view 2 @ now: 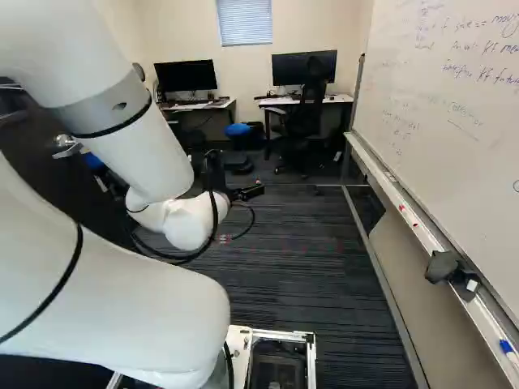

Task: Open the door and move inside

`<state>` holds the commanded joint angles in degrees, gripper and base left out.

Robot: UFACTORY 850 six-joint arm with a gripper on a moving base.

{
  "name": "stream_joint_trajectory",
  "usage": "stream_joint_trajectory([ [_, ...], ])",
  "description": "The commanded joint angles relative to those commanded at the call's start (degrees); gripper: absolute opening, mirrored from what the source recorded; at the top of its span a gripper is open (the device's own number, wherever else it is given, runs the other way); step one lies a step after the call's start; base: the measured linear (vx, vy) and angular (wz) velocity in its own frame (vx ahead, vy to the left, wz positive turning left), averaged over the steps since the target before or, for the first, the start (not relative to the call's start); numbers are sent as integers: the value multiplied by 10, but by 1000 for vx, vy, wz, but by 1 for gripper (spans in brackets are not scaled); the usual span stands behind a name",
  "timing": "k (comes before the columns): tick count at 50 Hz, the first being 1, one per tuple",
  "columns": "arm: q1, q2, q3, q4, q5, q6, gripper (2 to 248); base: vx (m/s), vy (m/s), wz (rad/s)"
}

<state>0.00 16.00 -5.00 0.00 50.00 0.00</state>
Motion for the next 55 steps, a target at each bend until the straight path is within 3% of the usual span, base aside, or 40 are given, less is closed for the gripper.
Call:
stream_joint_trajectory([
  [55, 0, 0, 0, 0, 0, 0, 247, 209, 1, -22],
])
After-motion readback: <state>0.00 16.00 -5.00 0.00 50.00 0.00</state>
